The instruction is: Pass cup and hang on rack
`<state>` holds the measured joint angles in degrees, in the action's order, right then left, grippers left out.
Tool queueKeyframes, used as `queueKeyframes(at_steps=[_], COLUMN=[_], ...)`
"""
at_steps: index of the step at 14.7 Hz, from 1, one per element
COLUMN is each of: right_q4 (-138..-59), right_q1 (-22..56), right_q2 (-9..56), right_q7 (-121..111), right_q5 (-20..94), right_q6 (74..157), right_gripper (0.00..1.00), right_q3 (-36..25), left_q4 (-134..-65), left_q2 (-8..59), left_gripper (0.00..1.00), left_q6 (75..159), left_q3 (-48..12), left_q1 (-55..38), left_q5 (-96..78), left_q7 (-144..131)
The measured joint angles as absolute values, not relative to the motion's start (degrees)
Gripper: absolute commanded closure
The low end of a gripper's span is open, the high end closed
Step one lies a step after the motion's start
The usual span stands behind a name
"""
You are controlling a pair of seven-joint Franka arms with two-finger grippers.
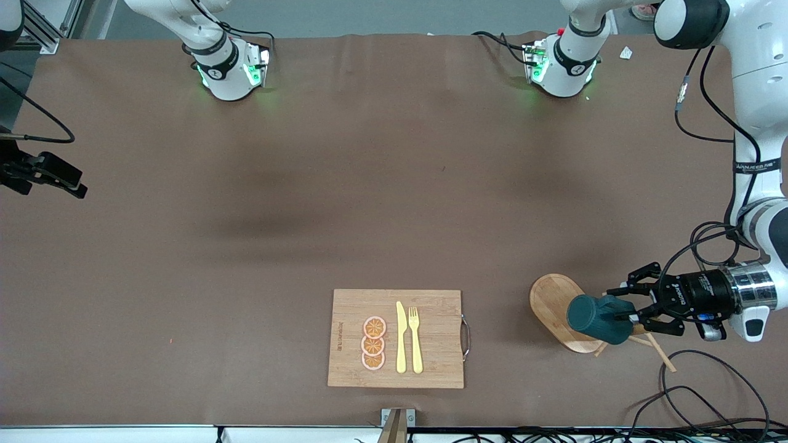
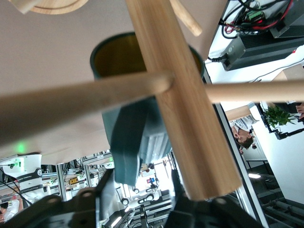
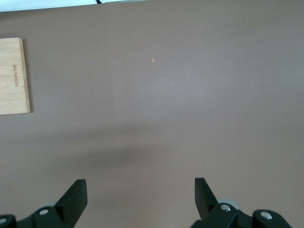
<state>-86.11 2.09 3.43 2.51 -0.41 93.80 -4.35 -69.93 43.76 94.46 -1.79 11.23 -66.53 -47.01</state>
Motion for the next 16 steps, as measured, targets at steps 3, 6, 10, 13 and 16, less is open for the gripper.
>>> queueKeyframes(at_steps=[3, 6, 10, 13, 16], right_q4=[-86.1, -86.1, -86.1, -86.1, -86.1], right_q1=[2.1, 2.1, 2.1, 2.1, 2.1], right_q2=[3.4, 3.4, 3.4, 3.4, 3.4], right_q7=[2.5, 2.5, 2.5, 2.5, 2.5], right_q5=[-0.4, -0.4, -0.4, -0.4, -0.4], right_q6=[93.8, 93.8, 93.8, 93.8, 93.8], right_gripper=[0.0, 0.0, 0.0, 0.0, 0.0], right_q3=[-4.3, -4.3, -4.3, -4.3, -4.3], left_q4=[-69.1, -68.7, -68.5, -68.4, -68.4], left_q2=[43.0, 39.9, 33.4, 29.6, 25.9], left_gripper=[0.0, 0.0, 0.0, 0.0, 0.0], left_q6=[92.2, 89.9, 89.0, 89.0, 89.0], left_q3=[-1.8, -1.8, -2.0, -2.0, -2.2], left_q1=[11.2, 11.2, 9.9, 7.2, 3.8], left_q5=[-66.5, -64.4, -53.8, -46.3, -34.6], left_q7=[-47.0, -47.0, -47.0, -46.6, -43.8])
